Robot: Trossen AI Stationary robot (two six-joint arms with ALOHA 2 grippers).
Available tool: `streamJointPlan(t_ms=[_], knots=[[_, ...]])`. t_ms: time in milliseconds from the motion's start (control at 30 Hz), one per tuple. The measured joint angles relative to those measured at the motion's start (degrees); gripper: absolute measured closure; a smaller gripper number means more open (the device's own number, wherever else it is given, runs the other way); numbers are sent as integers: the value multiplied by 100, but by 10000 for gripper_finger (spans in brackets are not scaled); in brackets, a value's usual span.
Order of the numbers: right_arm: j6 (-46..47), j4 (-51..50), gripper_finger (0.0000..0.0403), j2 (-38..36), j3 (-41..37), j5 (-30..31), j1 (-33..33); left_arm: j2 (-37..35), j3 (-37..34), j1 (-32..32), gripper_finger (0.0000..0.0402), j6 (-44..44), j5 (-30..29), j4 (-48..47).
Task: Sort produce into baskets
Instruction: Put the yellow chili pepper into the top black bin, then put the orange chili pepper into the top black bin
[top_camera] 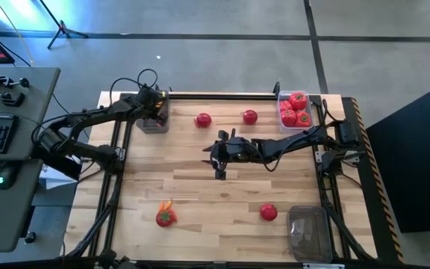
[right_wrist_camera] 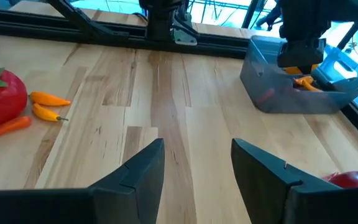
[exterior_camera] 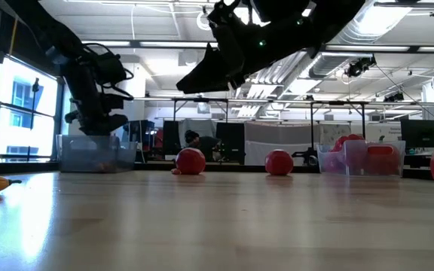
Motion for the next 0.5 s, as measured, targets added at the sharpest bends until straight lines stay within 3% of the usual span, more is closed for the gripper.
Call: streamJointPlan(t_ms=[267,500], knots=[[375,-104,226,0,0,2,-35,-23,-24,-223,314,643,-4,349],[689,-72,226,28,0,5,-236,-88,-26,-581,322,854,-7,561]])
